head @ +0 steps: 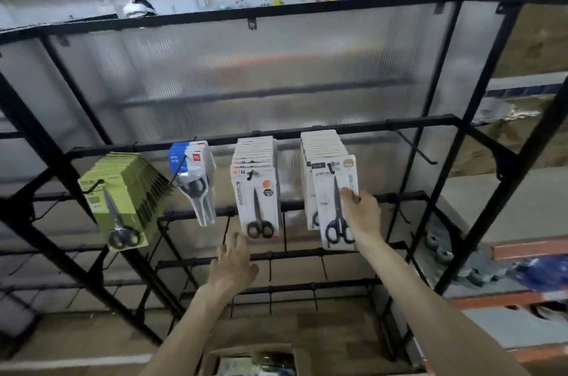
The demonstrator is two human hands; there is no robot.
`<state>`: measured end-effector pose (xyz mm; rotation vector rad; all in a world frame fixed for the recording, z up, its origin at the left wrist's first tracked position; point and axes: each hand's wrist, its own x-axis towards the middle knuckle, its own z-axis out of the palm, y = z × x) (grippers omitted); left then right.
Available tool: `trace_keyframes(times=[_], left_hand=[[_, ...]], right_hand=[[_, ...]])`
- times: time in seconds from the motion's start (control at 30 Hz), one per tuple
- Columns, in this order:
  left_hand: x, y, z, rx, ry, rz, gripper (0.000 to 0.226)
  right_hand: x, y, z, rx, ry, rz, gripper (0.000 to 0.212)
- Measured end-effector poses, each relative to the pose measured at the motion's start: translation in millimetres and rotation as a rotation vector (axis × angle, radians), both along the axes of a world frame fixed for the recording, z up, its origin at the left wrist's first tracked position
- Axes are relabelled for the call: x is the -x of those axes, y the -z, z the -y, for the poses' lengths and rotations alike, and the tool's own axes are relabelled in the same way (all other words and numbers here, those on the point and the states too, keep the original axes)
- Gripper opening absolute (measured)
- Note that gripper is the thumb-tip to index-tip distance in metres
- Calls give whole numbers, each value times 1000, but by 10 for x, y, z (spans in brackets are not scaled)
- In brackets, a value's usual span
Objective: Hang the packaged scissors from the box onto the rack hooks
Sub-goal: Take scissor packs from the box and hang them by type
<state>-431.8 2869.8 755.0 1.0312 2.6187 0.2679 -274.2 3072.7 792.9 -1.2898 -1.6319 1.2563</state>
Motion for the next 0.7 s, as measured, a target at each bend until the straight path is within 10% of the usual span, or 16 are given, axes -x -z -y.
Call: trace_keyframes(times=[0.7], left_hand=[[-284,-235,2126,-22,209,-197,69]], right_hand=[[-130,294,2760,-488,-422,614,40]])
